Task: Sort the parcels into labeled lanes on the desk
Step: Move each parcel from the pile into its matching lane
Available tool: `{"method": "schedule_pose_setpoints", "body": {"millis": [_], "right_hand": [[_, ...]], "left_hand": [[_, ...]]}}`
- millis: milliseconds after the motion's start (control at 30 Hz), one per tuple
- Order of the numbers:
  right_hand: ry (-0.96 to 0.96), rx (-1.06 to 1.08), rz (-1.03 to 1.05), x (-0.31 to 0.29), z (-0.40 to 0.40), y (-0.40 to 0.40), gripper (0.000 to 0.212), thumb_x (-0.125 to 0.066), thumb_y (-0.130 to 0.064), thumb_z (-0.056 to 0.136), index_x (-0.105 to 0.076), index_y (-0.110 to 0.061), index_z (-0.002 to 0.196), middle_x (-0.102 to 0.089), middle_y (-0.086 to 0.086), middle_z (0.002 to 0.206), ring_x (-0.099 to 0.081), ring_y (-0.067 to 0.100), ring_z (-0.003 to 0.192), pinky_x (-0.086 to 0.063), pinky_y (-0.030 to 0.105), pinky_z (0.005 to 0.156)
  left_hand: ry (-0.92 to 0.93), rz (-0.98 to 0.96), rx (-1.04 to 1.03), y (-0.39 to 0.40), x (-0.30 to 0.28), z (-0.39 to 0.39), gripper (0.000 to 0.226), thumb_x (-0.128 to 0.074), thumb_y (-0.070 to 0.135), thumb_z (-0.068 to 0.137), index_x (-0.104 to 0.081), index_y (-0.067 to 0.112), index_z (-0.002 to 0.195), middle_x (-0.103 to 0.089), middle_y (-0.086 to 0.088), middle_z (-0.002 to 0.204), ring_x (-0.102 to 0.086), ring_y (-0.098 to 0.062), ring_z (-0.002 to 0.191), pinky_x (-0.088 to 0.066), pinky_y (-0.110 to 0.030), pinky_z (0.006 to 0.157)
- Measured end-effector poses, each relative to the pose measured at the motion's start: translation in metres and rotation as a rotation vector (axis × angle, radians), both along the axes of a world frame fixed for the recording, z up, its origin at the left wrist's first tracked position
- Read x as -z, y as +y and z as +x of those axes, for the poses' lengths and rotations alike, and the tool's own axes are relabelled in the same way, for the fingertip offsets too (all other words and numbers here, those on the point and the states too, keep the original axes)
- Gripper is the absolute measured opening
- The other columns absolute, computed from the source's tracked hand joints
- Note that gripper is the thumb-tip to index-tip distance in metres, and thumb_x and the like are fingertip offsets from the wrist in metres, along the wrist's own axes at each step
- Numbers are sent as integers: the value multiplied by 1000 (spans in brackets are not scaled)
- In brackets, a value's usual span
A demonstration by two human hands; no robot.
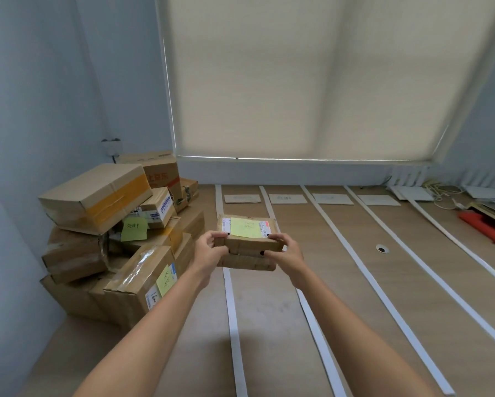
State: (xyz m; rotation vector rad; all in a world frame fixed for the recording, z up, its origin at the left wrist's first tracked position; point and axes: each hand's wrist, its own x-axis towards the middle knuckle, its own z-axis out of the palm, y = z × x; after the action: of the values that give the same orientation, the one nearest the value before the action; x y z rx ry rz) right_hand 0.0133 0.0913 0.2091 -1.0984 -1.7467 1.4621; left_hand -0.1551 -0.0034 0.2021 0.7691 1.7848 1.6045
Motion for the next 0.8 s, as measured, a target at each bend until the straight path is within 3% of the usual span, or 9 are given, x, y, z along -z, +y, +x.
{"method": "schedule_pose_setpoints", "body": {"millis": [100, 200, 300, 433, 633, 800], "right_hand": [[97, 124, -25, 2, -1, 4, 11, -71, -12, 80, -62, -14, 87, -62, 7, 106, -58, 21, 100, -43, 18, 60], [126, 224, 15, 4, 0, 10, 16, -70, -12, 80, -57, -15, 73, -63, 3, 94, -58, 21, 97, -42, 19, 63], [118, 256, 31, 6, 1, 13, 29, -76, -12, 76, -51, -16, 91, -56, 1, 99, -55, 16, 90, -43, 17, 62], [55, 223, 21, 11, 5, 16, 57, -78, -12, 74, -47, -15, 122, -53, 1, 106, -53, 13, 92, -42, 12, 60], [-13, 197, 11, 32, 17, 29, 54, -76, -11, 77, -55, -7, 126, -59, 2, 103, -56, 3, 82, -44, 8, 55], [15, 163, -9, 42, 32, 52, 49, -71, -9, 79, -55, -10, 126, -60, 11, 118, -58, 19, 100, -50, 22, 75]], "left_hand": [[-27, 19, -92, 7, 1, 4, 9, -62, 11, 85, -58, 16, 90, -62, -4, 103, -57, -20, 102, -48, -22, 68], [-27, 4, -157, 11, 3, 4, 15, -64, 9, 85, -54, 14, 95, -59, -7, 105, -56, -20, 99, -48, -23, 68], [-34, 1, -155, 12, 7, 5, 35, -68, 3, 81, -45, 15, 105, -54, -8, 109, -54, -17, 96, -46, -20, 66], [-61, -33, -104, 13, 17, 3, 64, -66, -5, 80, -37, 12, 134, -51, -6, 120, -51, -19, 108, -51, -29, 77], [-29, -48, -31, 28, 42, 7, 52, -59, -10, 81, -54, 13, 128, -61, -9, 122, -59, -22, 105, -54, -32, 80], [6, -77, -80, 51, 44, 31, 51, -58, -12, 80, -56, 12, 125, -64, -8, 115, -59, -19, 96, -51, -18, 64]]}}
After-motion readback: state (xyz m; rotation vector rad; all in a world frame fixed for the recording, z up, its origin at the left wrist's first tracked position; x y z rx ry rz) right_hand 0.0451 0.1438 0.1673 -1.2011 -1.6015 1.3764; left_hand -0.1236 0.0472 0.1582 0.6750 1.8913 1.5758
